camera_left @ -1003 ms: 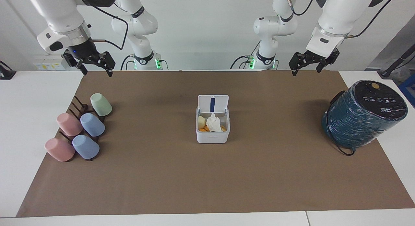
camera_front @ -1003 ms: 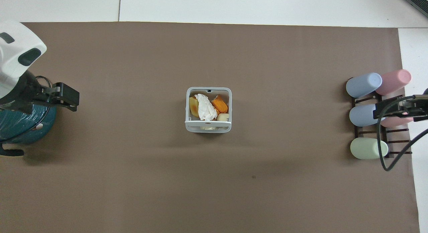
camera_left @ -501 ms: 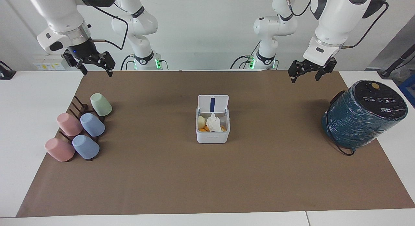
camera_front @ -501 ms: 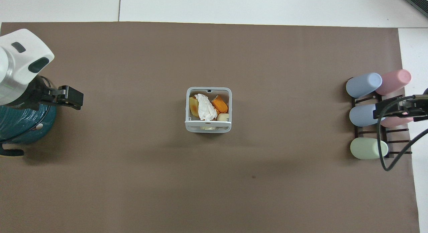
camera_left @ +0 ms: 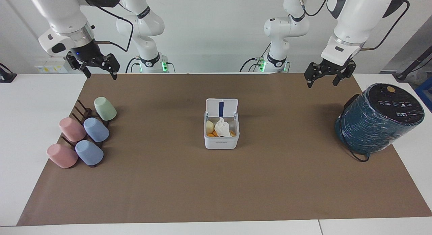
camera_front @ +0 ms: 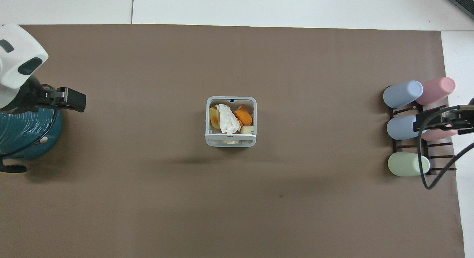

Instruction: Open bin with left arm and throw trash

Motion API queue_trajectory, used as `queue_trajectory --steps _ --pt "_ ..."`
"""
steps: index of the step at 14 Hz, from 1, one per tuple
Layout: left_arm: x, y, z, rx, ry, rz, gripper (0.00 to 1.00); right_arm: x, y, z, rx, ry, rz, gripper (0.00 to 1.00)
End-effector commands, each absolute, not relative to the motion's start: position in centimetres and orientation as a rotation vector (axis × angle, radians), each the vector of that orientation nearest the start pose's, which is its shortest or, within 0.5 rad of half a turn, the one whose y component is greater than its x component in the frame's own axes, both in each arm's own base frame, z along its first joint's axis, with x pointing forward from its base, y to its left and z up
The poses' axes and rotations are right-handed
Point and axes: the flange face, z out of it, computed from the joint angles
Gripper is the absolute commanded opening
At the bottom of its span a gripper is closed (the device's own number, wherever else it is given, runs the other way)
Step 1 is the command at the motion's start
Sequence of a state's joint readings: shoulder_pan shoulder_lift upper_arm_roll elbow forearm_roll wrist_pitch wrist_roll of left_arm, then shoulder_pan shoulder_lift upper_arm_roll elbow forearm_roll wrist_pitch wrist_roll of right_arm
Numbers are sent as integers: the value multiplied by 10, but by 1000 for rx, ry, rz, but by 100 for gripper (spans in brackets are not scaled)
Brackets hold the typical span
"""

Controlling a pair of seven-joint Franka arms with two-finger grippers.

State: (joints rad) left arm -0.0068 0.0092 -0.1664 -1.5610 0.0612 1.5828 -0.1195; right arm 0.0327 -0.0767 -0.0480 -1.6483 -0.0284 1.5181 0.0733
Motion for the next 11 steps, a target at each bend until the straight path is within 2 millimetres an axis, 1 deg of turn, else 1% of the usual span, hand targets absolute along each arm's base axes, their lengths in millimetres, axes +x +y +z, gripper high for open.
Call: queue_trajectory --steps 1,6,9,11 --pt "544 -88 626 -3096 102 -61 100 520 -14 628 -3166 101 97 100" --pt "545 -88 627 -3094 106 -66 100 520 -15 629 -3166 103 94 100" --pt "544 -94 626 -3096 123 -64 100 520 -14 628 -3166 101 97 100" --pt "544 -96 625 -3147 116 -51 100 520 -14 628 -3166 101 97 100"
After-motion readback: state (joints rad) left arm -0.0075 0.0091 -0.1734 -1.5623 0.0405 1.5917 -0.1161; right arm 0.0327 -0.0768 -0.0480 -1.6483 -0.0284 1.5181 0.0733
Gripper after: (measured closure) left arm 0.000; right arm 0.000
